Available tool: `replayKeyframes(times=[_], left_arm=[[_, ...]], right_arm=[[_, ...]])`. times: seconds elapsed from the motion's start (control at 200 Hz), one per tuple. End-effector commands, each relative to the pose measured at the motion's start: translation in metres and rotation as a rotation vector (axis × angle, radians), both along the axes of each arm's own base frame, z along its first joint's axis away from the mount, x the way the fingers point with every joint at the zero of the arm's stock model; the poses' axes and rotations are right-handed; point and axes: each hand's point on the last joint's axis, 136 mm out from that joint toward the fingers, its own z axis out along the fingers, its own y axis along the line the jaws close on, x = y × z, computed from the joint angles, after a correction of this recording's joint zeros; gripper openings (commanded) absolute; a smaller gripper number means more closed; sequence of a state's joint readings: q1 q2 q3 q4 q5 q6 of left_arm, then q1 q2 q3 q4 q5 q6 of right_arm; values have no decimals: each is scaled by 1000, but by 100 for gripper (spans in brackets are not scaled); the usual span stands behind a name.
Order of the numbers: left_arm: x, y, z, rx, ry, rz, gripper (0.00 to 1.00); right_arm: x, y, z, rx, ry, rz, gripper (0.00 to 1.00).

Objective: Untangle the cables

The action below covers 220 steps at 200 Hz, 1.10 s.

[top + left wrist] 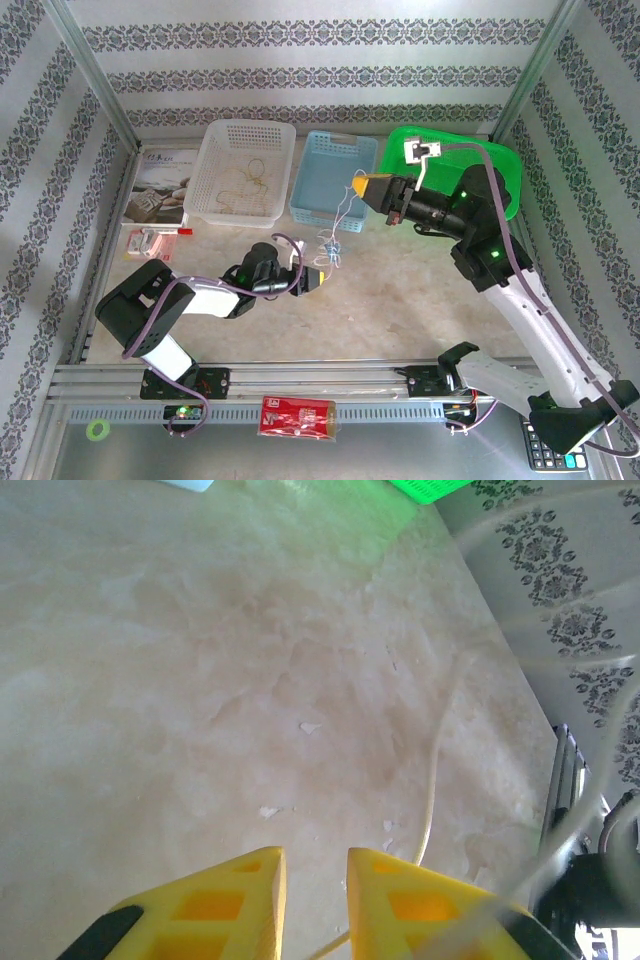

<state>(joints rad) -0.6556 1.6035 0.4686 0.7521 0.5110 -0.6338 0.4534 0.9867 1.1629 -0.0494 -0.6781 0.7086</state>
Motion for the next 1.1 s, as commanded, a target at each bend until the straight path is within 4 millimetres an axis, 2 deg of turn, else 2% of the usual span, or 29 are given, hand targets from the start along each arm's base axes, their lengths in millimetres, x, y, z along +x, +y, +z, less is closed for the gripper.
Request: replayKeyframes(times=[0.0, 0.125, 0.205, 0.325, 0.46, 0.64, 0.909, 1.094], left_arm=[[-1, -2, 13, -38, -43, 9, 24], [-5, 3, 9, -27, -39, 16, 18], [-7, 5, 9, -29, -38, 19, 18], [-9, 5, 16, -52, -41, 20, 36], [-11, 4, 35, -74, -65, 4, 57], [-16, 5, 61, -75, -108, -22, 76], [-12, 3, 104, -91, -188, -31, 87], [-5, -10, 113, -110, -200, -61, 91]], right_arm=[[1, -5, 6, 12, -28, -22, 0], [0, -5, 6, 15, -23, -22, 0], [2, -3, 6, 14, -10, -8, 0], [2, 0, 2, 13, 8, 7, 0], [6, 0, -11, 4, 38, -1, 0], [8, 7, -29, -9, 74, 9, 0], [7, 20, -48, -38, 109, 44, 0], [0, 28, -49, -40, 110, 68, 0]])
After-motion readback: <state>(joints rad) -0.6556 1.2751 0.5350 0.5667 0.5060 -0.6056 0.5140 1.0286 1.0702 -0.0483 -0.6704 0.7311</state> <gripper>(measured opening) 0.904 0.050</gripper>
